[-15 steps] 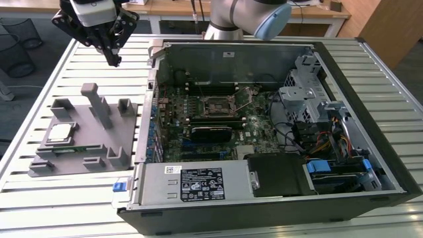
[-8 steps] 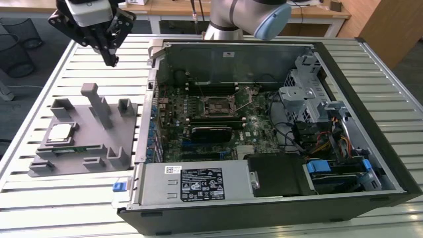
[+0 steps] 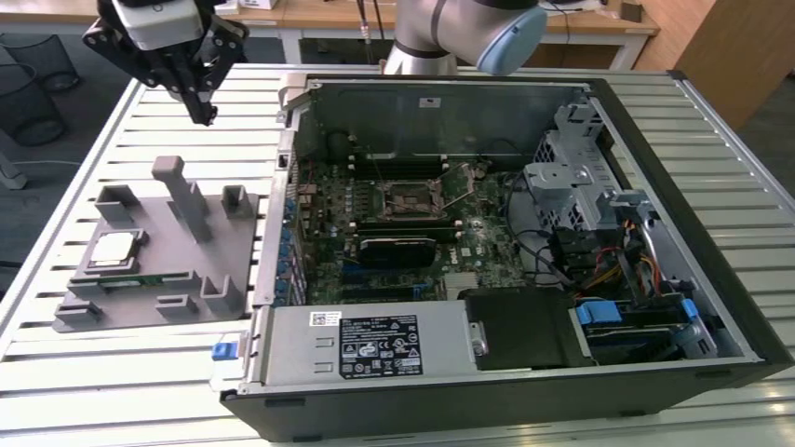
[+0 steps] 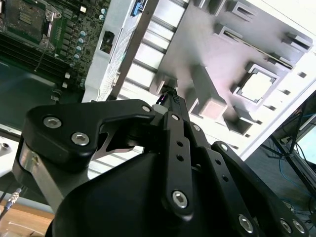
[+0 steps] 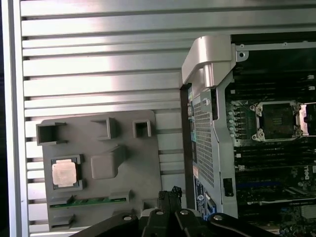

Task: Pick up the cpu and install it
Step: 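Reach for the cpu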

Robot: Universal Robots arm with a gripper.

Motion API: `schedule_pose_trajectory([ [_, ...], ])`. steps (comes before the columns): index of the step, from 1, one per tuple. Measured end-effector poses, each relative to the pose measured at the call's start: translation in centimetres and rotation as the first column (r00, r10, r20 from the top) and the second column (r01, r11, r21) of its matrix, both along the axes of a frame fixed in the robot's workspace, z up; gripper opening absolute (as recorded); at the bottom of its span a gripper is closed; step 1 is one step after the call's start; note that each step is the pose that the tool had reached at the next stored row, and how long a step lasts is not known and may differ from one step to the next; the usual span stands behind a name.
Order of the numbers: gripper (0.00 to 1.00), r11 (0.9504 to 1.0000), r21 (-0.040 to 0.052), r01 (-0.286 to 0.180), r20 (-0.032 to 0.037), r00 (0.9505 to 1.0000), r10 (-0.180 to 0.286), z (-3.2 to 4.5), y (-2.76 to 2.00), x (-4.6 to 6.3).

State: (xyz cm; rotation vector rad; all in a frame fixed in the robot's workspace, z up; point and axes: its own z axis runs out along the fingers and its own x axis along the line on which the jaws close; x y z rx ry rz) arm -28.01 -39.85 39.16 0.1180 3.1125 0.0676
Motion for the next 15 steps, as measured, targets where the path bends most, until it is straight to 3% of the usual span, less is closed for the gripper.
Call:
schedule_pose_trajectory([
  [15,0.11,1.0,0.0,0.0,0.0,1.0,0.0,-0.01,0.0,-1.1],
])
